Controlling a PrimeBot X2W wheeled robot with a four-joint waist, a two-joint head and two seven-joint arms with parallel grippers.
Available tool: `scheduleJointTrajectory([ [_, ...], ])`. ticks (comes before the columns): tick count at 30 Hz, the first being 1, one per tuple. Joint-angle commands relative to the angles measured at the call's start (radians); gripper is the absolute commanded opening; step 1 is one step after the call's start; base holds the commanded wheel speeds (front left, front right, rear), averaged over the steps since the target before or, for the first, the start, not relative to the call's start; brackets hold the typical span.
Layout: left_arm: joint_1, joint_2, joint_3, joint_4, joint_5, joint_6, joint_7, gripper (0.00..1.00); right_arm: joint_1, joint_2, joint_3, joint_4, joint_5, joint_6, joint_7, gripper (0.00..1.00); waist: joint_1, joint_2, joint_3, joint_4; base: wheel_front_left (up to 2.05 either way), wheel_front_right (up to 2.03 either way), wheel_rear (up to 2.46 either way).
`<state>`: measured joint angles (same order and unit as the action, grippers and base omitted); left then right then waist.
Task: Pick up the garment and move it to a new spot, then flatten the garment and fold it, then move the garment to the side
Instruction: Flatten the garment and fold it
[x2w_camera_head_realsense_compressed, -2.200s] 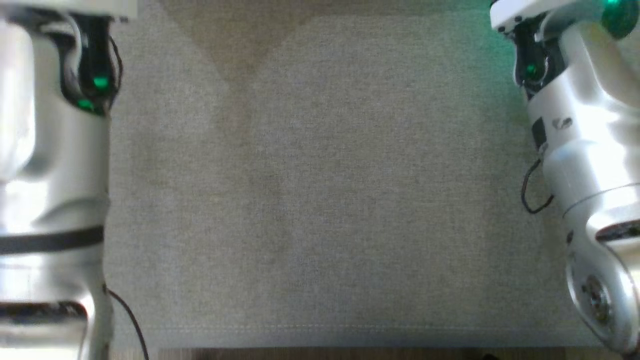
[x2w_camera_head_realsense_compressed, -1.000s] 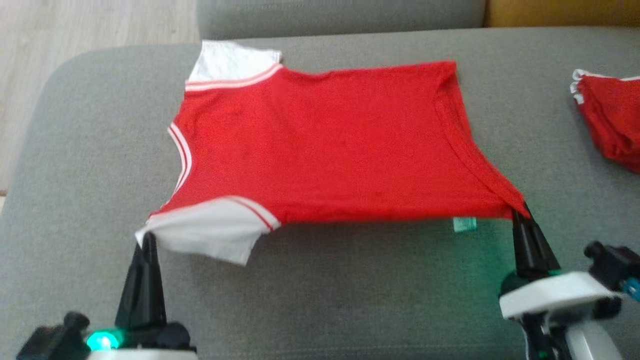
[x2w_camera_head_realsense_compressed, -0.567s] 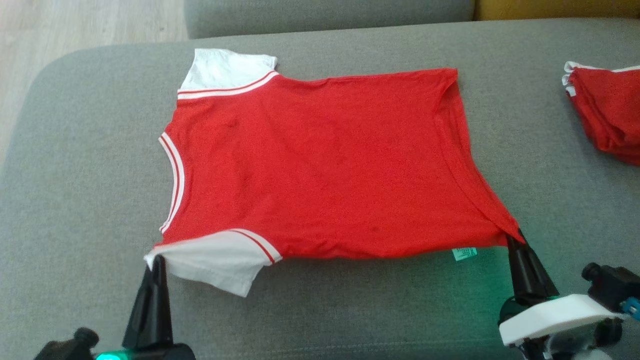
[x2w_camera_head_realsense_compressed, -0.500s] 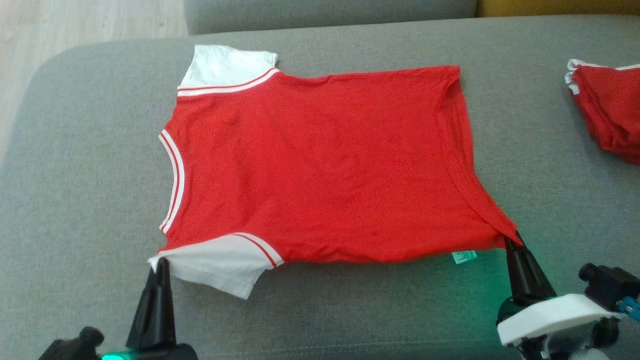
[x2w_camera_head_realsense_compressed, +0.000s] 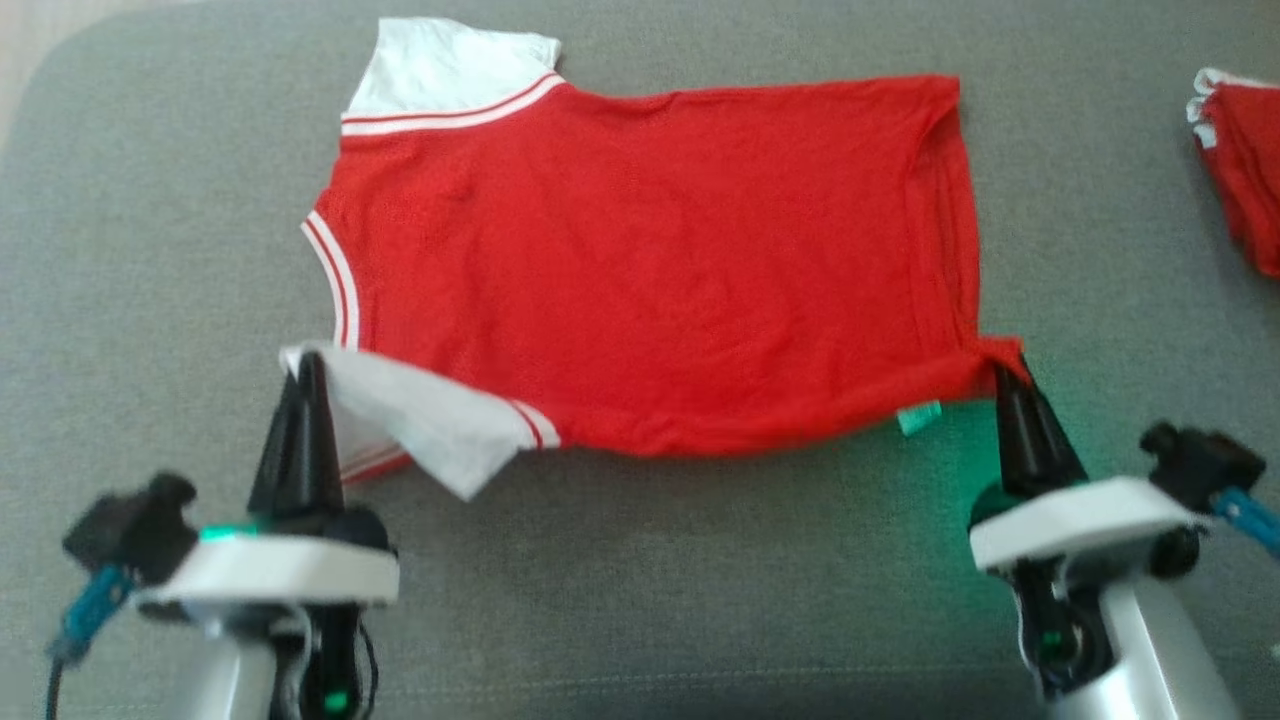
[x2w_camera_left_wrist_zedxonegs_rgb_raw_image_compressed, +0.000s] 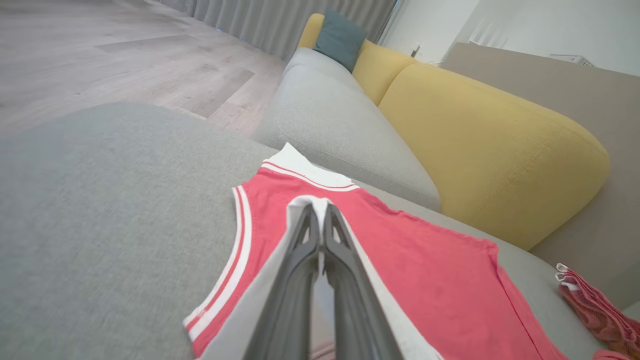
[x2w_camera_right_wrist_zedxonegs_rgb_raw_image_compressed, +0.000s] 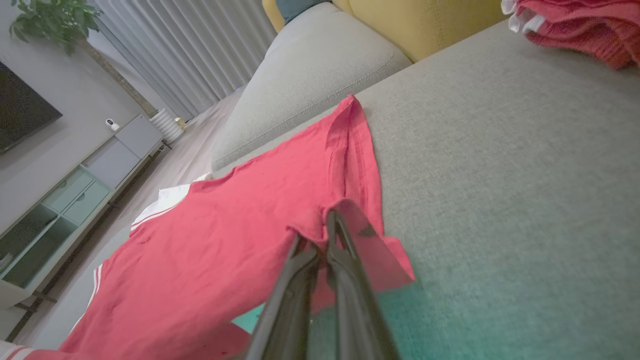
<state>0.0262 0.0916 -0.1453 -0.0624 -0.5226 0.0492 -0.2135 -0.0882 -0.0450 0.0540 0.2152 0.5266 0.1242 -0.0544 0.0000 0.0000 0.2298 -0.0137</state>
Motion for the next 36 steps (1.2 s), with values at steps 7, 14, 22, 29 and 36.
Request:
scheduleJointTrajectory([
  [7,-0.205,0.020,0.051,0.102,0.007,-0.030,-0.022,0.00,-0.158,-0.005,0.026,0.065,-0.028,0.007,-0.039,0.00,0.0000,0.0000,0.063,-0.017,0.00,0.00,0.00],
  [14,-0.312,0.018,0.046,0.242,0.016,-0.050,-0.034,0.00,-0.248,-0.005,0.036,0.165,-0.034,0.007,-0.069,0.00,0.0000,0.0000,0.107,-0.016,0.00,0.00,0.00],
  [22,-0.371,0.004,0.070,0.306,0.028,-0.073,-0.047,1.00,-0.321,-0.005,0.059,0.254,-0.013,0.007,-0.100,1.00,0.0000,0.0000,0.121,-0.011,0.00,0.00,0.00],
  [29,-0.394,-0.015,0.095,0.304,0.054,-0.094,-0.048,1.00,-0.382,-0.005,0.056,0.316,-0.015,0.007,-0.145,1.00,0.0000,0.0000,0.115,-0.009,0.00,0.00,0.00],
  [36,-0.321,-0.019,0.112,0.260,0.084,-0.110,-0.048,1.00,-0.383,-0.005,0.006,0.304,-0.070,0.007,-0.185,1.00,0.0000,0.0000,0.084,-0.008,0.00,0.00,0.00],
])
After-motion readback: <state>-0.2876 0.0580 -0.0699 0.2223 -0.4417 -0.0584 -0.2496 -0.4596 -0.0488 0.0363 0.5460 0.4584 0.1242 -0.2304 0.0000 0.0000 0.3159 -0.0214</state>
